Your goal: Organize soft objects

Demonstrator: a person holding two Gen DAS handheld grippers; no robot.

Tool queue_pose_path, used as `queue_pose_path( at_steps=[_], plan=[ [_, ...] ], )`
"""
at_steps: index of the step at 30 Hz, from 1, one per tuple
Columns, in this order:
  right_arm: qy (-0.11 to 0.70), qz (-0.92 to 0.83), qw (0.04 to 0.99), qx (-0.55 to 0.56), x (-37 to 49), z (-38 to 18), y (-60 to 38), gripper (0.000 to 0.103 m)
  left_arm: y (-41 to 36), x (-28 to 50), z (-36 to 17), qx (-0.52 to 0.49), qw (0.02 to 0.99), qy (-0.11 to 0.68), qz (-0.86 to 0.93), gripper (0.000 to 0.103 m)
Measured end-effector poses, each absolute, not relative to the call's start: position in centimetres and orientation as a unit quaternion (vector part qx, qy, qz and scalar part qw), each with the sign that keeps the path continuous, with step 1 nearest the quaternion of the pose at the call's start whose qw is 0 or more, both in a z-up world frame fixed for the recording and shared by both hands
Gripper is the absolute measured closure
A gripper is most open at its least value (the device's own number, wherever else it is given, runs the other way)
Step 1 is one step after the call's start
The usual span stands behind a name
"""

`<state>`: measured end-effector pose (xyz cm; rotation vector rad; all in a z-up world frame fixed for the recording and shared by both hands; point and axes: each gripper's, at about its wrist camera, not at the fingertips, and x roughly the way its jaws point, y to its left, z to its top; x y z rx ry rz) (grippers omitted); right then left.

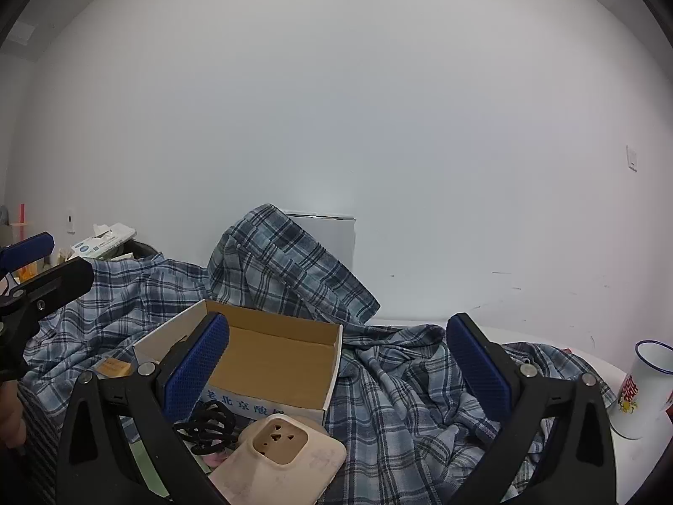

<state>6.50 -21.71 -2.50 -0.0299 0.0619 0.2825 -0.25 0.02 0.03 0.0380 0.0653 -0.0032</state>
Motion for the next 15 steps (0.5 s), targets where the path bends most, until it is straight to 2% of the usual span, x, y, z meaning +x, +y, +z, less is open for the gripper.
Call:
queue_pose_path(
  at_steps=[15],
  plan=[
    [0.041, 0.139, 0.989, -0.009, 6.67, -2.51, -21.88, 0.000, 0.18, -0.29, 0.09, 0.017, 0.999, 0.034, -0.001, 0.000]
  ],
)
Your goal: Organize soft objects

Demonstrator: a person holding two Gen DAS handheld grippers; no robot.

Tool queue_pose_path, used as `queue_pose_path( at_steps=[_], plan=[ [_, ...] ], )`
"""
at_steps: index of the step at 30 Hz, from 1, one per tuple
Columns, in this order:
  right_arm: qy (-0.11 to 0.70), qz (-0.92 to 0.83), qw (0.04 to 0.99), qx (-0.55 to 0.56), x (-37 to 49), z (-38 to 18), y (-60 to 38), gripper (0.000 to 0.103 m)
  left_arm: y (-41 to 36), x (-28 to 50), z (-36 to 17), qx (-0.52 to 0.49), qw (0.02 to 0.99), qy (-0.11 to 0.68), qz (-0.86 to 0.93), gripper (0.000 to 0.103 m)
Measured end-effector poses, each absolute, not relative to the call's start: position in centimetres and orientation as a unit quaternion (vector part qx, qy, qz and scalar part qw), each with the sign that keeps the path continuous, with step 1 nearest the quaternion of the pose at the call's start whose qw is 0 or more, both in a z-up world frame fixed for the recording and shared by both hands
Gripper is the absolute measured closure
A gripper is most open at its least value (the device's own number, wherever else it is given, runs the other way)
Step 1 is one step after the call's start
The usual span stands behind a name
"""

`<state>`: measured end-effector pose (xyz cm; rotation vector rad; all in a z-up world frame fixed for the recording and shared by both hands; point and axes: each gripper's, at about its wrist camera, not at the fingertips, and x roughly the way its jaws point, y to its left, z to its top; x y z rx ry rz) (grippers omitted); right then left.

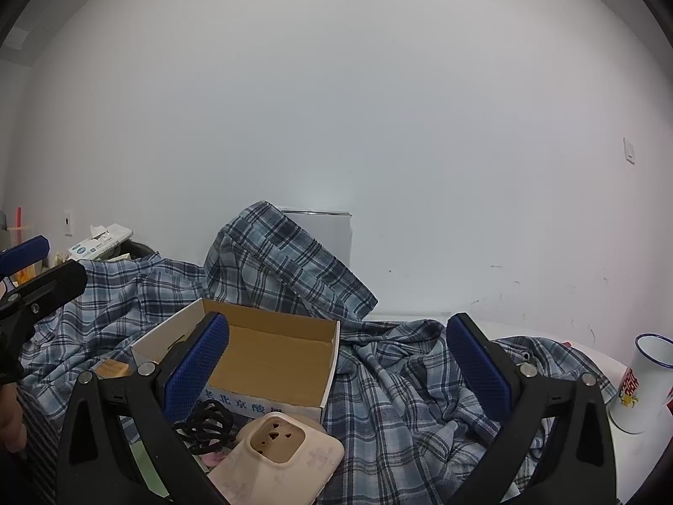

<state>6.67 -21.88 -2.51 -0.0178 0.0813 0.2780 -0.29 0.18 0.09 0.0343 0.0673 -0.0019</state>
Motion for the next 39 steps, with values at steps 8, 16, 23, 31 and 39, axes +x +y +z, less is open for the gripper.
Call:
queue_pose_path(
  at_steps=[8, 16, 23, 31, 39],
  plan=[
    [0.047, 0.139, 0.989, 0.003, 6.9, -2.5, -22.1, 0.000, 0.0, -0.2, 0.1, 0.019, 0.999, 0.036, 0.000, 0.000],
    [0.050, 0.132, 0.990, 0.001, 6.9, -2.6, -22.1, 0.000, 0.3, -0.1, 0.0, 0.013, 0.999, 0.041, 0.004, 0.000],
    [0.049, 0.127, 0.991, 0.000, 6.9, -2.6, -22.1, 0.000, 0.3, 0.4, -0.1, 0.012, 0.999, 0.052, 0.006, 0.000],
    [0.055, 0.126, 0.990, 0.017, 7.0, -2.5, -22.4, 0.000, 0.3, 0.5, -0.1, 0.013, 0.998, 0.054, 0.006, 0.000],
    [0.034, 0.117, 0.992, -0.023, 6.5, -2.5, -21.6, 0.000, 0.3, 0.7, -0.4, 0.010, 0.998, 0.062, -0.008, 0.000]
  ],
)
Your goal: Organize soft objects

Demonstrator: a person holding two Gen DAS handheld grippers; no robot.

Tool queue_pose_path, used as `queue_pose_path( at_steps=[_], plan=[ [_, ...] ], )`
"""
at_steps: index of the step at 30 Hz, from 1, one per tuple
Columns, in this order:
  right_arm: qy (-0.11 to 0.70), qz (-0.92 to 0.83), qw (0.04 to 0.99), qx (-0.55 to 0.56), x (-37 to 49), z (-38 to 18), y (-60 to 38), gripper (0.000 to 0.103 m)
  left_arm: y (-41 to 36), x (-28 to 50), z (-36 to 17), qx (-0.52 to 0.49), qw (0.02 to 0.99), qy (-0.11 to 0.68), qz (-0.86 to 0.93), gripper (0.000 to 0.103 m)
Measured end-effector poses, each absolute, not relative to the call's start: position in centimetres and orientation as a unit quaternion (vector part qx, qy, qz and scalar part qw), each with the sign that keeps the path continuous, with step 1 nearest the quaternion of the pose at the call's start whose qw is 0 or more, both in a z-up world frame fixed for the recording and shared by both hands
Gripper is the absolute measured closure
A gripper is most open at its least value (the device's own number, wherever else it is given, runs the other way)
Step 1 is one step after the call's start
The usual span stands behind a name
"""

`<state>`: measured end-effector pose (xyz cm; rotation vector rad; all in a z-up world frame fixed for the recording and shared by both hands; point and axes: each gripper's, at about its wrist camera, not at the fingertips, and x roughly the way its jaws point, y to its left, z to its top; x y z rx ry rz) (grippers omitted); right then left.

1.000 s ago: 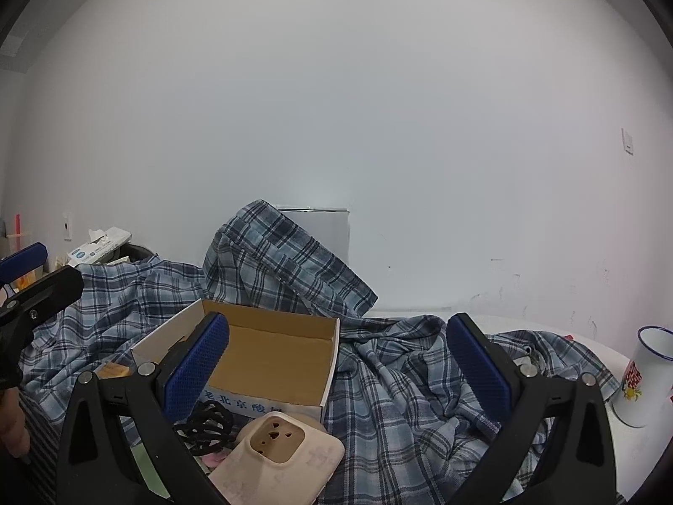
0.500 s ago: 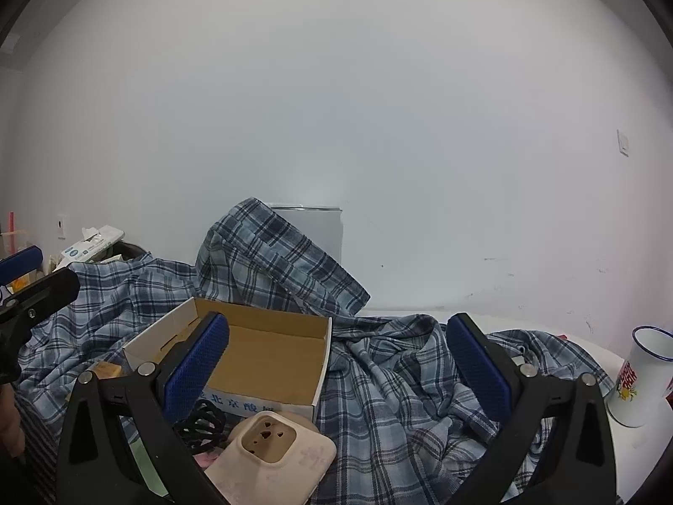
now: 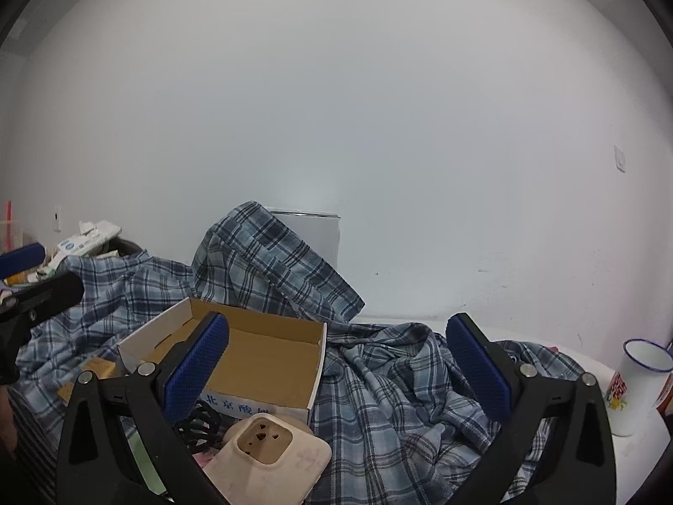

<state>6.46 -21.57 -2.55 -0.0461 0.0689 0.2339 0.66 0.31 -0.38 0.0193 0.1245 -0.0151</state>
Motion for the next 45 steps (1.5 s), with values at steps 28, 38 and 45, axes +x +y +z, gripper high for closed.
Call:
queue_pose_path(
  at_steps=[28, 38, 45],
  plan=[
    [0.055, 0.138, 0.989, 0.011, 6.2, -1.9, -22.2, 0.000, 0.5, 0.4, 0.1, 0.006, 0.998, 0.069, 0.012, 0.000],
    [0.176, 0.124, 0.976, 0.020, 8.0, -0.2, -22.2, 0.000, 1.4, -0.6, 1.2, -0.013, 0.998, 0.063, 0.012, 0.000],
    [0.356, 0.124, 0.926, 0.016, 10.2, -4.5, -19.7, 0.002, 1.8, -0.1, 1.0, -0.017, 0.997, 0.072, 0.013, 0.000]
  ],
)
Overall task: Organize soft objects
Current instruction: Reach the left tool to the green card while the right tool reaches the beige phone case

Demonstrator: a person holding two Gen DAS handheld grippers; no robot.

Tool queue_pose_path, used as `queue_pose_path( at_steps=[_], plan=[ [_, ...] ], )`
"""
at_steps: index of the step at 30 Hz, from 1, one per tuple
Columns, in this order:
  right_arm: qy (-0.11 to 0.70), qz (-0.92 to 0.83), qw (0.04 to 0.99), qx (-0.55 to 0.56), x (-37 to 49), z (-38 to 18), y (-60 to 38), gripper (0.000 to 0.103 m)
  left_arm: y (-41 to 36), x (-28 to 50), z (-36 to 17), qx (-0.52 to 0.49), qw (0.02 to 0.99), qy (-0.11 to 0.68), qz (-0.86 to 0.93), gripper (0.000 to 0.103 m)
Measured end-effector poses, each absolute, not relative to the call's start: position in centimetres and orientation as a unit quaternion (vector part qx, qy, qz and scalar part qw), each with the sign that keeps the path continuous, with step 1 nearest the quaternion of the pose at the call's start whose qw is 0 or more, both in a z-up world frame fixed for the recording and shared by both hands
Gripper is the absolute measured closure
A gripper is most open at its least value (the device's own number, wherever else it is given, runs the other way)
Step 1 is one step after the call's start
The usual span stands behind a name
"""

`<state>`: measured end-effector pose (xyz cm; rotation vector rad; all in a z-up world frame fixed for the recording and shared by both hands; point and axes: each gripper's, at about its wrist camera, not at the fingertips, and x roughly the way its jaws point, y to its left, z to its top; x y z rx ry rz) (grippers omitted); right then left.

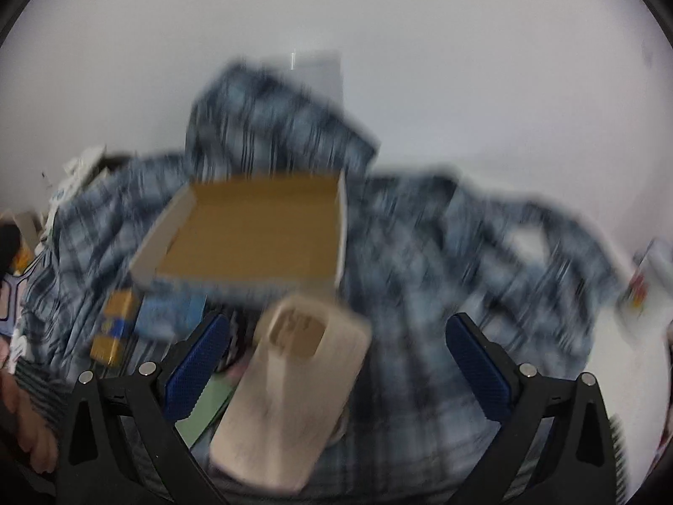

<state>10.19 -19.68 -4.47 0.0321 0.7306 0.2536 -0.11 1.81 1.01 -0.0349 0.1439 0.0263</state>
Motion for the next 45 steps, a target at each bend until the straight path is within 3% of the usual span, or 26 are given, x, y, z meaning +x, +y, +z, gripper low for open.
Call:
queue_pose_path(
  at_steps=[5, 10, 12, 21, 24, 31, 37, 45],
  plan=[
    [0.445, 0.119, 0.887, 0.017, 10.5, -8.1, -18.7, 0.007, 2.4, 0.3, 0.9, -0.026, 0.996, 0.085, 0.026, 0.000],
    [0.474, 0.120, 0.871, 0.040, 10.8, -9.3, -18.4, 0.009, 3.4, 0.4, 0.9, -0.051, 0.994, 0.090, 0.027, 0.000],
    [0.483, 0.121, 0.867, 0.037, 11.1, -9.6, -17.9, 0.015, 3.5, 0.4, 0.9, -0.051, 0.994, 0.089, 0.032, 0.000],
    [0.480, 0.116, 0.869, 0.027, 11.4, -9.7, -16.2, 0.019, 3.4, 0.5, 0.9, -0.047, 0.994, 0.089, 0.039, 0.000],
    [0.473, 0.121, 0.872, 0.027, 11.5, -9.4, -16.1, 0.027, 3.2, 0.4, 0.8, -0.040, 0.994, 0.089, 0.040, 0.000],
    [0.439, 0.177, 0.880, -0.043, 11.9, -6.8, -17.2, 0.028, 2.8, 1.2, 0.4, -0.026, 0.993, 0.113, 0.033, 0.000],
    [0.400, 0.192, 0.894, -0.059, 12.2, -3.9, -20.2, 0.028, 1.3, 4.1, -1.2, 0.029, 0.975, 0.217, -0.021, 0.000],
    [0.401, 0.215, 0.890, -0.037, 12.7, -6.0, -21.9, 0.028, -1.7, 7.1, -5.4, 0.067, 0.923, 0.351, -0.139, 0.009]
  ],
)
